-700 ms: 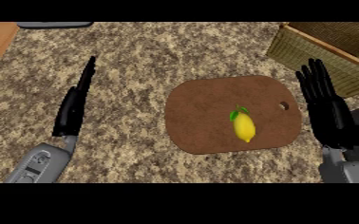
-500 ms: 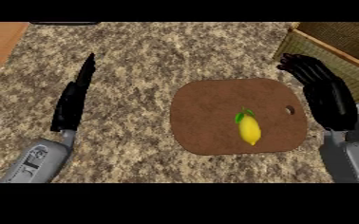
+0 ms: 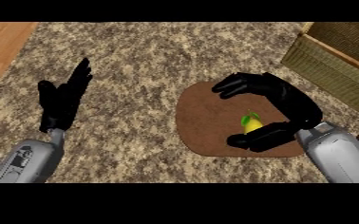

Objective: Pick the lemon from the cutting board and place it in the basket

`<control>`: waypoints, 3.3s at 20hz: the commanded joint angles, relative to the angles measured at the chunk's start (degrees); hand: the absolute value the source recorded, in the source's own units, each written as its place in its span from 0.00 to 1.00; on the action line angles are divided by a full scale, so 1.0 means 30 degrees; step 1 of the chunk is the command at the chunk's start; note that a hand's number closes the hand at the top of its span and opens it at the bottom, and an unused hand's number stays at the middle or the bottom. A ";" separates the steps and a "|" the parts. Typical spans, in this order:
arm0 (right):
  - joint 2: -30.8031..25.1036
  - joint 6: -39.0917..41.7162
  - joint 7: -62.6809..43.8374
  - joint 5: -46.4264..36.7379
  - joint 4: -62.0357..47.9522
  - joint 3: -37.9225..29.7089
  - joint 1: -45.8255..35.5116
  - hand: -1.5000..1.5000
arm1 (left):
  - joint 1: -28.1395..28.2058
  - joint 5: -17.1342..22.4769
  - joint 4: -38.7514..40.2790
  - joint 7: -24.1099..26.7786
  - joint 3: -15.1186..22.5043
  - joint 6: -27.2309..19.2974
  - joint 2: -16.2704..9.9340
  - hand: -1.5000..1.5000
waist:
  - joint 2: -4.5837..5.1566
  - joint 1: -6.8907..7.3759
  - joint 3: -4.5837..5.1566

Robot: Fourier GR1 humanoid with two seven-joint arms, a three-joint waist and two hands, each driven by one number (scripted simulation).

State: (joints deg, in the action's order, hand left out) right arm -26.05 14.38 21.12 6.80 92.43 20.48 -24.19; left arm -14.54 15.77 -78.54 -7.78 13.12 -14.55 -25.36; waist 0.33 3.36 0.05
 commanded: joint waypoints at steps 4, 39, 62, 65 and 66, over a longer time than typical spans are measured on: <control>0.3123 -0.2424 -0.5314 -0.4495 0.2263 0.3681 -0.1427 0.00 | 0.0106 0.1217 -0.0499 -0.1500 -0.1592 0.1380 -0.1248 0.50 | -0.0205 -0.0956 0.0004; -0.5333 1.1473 -1.9178 0.3864 0.4388 -0.6060 -0.5213 0.00 | 0.1139 0.0432 0.0224 -0.0432 -0.3184 0.2498 -0.0141 0.50 | -0.0155 -0.1261 -0.0025; 0.1633 0.5508 -0.6860 -1.2819 -0.0776 -0.2040 0.1349 0.00 | 0.1921 -0.1317 -0.0796 -0.0975 -0.3668 0.3218 0.1375 0.50 | -0.0096 -0.0926 -0.0024; 0.1657 0.6079 -0.6241 -1.3379 -0.1809 -0.1620 0.1297 0.00 | 0.1089 -0.0915 -0.0310 -0.1349 -0.4658 0.3836 0.1031 0.50 | -0.0092 -0.1015 -0.0021; 0.1618 0.6089 -0.6135 -1.3496 -0.1399 -0.1949 0.1596 0.00 | 0.0307 -0.1560 -0.0648 -0.2079 -0.4371 0.3233 0.1389 0.50 | -0.0106 -0.1091 -0.0021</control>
State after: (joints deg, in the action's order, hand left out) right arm -21.59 33.26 0.42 -29.98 90.49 13.29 -20.62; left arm -11.47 12.46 -79.27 -11.39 0.08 -3.88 -22.47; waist 0.06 0.31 -0.01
